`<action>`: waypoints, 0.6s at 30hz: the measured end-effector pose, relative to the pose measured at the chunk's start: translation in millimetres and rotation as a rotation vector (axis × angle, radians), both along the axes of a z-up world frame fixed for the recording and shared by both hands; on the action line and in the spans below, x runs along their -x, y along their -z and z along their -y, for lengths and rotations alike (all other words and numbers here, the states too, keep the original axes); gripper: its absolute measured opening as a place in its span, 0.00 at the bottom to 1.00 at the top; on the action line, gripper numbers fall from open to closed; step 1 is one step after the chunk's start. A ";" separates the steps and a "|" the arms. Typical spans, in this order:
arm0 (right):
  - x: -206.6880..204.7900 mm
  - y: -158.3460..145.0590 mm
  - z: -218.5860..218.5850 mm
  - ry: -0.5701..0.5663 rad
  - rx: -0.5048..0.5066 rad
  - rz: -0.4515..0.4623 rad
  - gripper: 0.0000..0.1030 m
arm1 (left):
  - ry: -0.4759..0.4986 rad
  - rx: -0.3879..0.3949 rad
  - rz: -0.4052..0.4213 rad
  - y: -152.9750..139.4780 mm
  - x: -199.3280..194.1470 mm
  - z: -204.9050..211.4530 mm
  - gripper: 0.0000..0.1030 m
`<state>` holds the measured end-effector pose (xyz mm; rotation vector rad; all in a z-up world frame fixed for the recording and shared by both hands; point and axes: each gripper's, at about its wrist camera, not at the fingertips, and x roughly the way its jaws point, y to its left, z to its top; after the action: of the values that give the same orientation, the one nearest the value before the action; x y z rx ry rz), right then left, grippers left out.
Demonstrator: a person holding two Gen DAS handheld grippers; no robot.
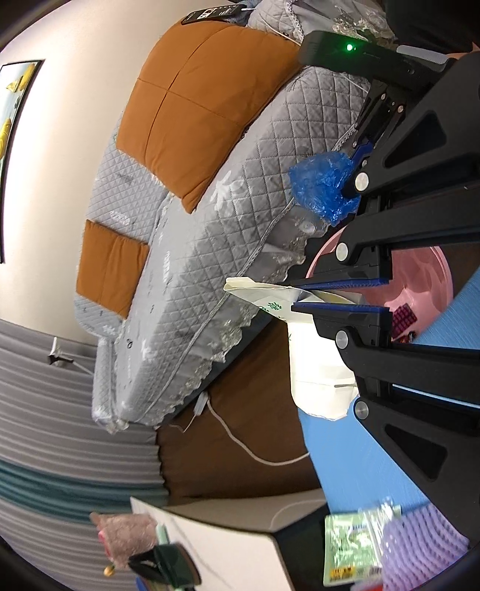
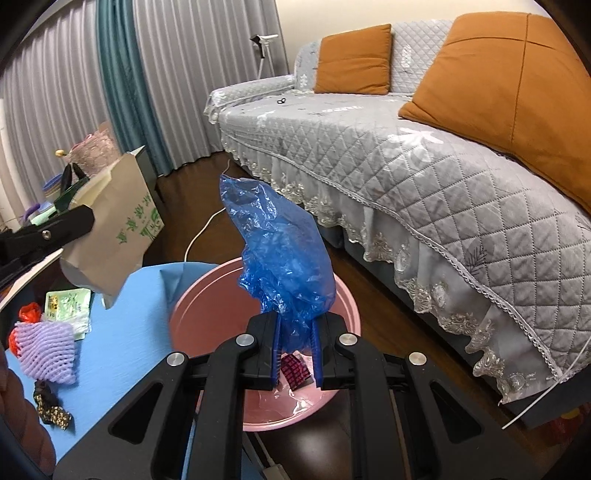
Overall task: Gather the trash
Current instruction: 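Open both tools to drop the bags into the pink bin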
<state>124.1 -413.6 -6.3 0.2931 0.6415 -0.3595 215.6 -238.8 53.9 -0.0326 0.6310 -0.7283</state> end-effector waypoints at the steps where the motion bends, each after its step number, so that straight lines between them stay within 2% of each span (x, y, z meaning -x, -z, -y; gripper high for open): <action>1: -0.2 0.8 1.8 0.005 -0.003 -0.003 0.13 | 0.008 0.003 -0.013 2.2 -3.7 3.0 0.06; 5: -2.6 5.8 7.2 0.026 -0.013 -0.022 0.19 | 0.044 0.014 -0.046 7.3 -10.7 11.4 0.08; 6: -2.7 7.1 8.6 0.035 -0.017 -0.027 0.22 | 0.046 0.013 -0.058 8.7 -12.8 12.4 0.17; 8: -3.1 10.0 11.7 0.047 -0.040 -0.038 0.46 | 0.047 0.021 -0.079 10.0 -14.8 12.6 0.31; 10: -2.0 10.7 12.9 0.065 -0.040 -0.042 0.53 | 0.038 0.033 -0.082 8.0 -12.5 6.8 0.35; 18: 3.6 -0.5 1.1 0.059 -0.034 -0.026 0.54 | -0.026 0.055 -0.065 -9.5 7.6 -31.3 0.35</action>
<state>120.5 -414.7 -5.8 0.3407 0.6658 -0.4094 208.0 -207.5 63.4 -0.1155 0.6714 -0.7216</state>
